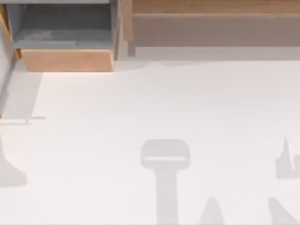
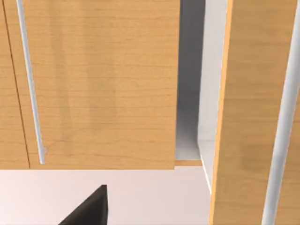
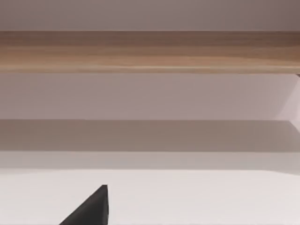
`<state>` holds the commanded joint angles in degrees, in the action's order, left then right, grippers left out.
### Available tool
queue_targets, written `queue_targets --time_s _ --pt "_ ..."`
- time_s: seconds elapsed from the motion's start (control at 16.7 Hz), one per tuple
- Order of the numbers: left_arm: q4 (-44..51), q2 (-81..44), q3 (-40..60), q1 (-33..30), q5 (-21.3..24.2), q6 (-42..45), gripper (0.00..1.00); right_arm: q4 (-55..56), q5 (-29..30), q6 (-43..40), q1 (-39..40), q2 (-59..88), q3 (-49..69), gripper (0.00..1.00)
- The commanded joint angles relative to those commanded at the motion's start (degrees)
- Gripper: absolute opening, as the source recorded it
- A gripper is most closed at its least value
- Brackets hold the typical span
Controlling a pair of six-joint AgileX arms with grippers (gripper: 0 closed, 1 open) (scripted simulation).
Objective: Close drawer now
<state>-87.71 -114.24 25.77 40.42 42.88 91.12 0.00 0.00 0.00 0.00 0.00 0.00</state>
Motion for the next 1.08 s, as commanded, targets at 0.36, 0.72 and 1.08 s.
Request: queue_targets --time_s 0.36,0.72,1.08 --pt "2.1 -1.6 3.8 -2.7 -2.7 0.0 1.0 0.0 0.0 0.0 0.0 0.0 0.0 1.0" --pt "2.1 -1.6 3.8 -2.7 -2.7 0.0 0.7 0.0 0.0 0.0 0.0 0.0 0.0 1.0" --pt "2.1 -1.6 3.8 -2.7 -2.7 0.0 0.25 0.0 0.0 0.0 0.0 0.0 0.0 1.0"
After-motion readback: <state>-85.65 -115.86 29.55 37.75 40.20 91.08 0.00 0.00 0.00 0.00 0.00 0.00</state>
